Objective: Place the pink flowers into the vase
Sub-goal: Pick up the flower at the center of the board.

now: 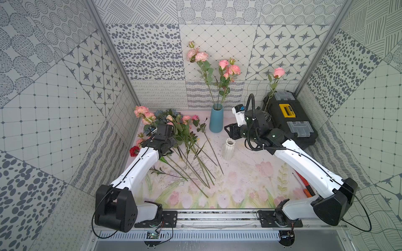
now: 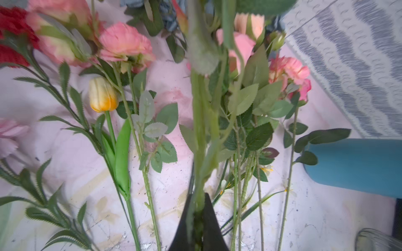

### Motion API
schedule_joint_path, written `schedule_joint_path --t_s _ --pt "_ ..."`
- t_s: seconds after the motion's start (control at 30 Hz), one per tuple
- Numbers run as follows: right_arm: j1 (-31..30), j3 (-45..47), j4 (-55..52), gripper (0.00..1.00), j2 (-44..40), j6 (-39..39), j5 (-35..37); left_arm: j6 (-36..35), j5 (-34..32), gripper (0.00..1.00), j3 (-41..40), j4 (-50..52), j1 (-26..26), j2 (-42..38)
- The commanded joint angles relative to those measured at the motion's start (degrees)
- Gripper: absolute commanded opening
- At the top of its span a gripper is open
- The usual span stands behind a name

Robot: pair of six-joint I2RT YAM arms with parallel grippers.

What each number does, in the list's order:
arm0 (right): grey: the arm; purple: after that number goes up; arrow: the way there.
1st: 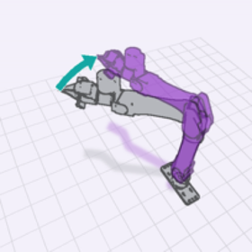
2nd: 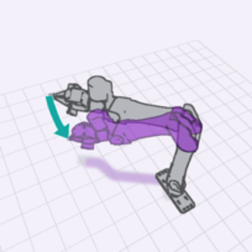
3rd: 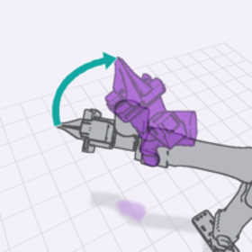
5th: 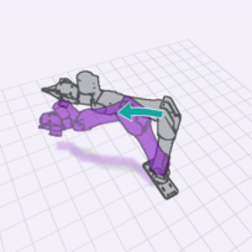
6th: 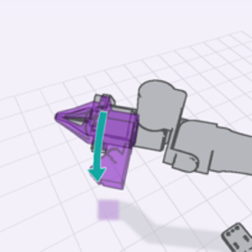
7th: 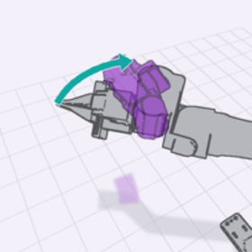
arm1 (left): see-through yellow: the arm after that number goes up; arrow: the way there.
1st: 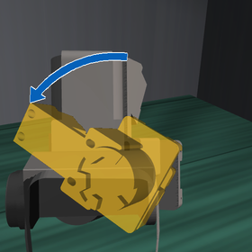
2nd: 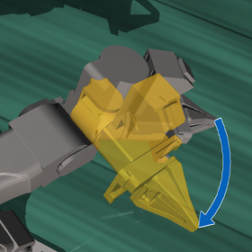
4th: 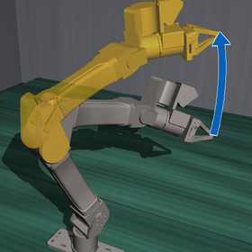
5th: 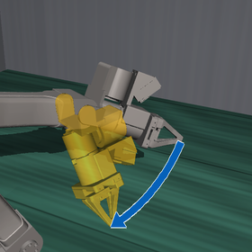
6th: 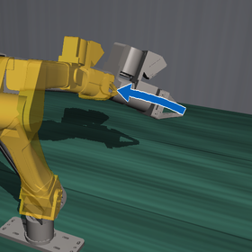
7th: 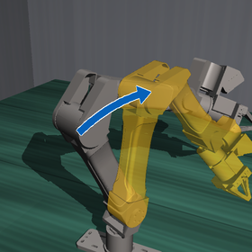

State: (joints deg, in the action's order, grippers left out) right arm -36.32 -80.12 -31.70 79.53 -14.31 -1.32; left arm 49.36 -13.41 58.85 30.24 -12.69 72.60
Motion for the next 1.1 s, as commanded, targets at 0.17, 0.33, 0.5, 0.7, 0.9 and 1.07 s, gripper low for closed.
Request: schedule_joint_path --t_s 0.17,0.33,0.5,0.7,0.9,1.07 --pt "-0.29 -4.13 -1.6 0.48 1.36 4.99 -12.22 -11.23 9.78 0.06 13.19 9.35 -0.19 -3.8" --pt "-0.66 -4.0 2.74 0.48 2.63 1.45 -21.18 -15.09 24.59 0.06 17.33 3.33 -0.22 -2.53" --pt "-1.39 -3.92 10.6 0.45 4.59 -4.98 -32.16 -14.46 43.43 0.06 14.8 -12.5 -0.23 -2.59" --pt "-3.21 -4.46 18.83 0.45 7.5 -11.57 -39.65 -8.65 56.19 0.06 12.17 -25.8 -0.21 -1.8" --pt "-5.25 -6.5 18.61 0.48 10.69 -11.88 -40.12 -5.65 59.27 0.06 11.13 -30.95 -0.32 -1.56" --pt "-5.69 -6.47 19.67 0.48 11.96 -12.75 -39.79 -4.7 60.25 0.06 10.59 -32.5 -0.41 -1.28"
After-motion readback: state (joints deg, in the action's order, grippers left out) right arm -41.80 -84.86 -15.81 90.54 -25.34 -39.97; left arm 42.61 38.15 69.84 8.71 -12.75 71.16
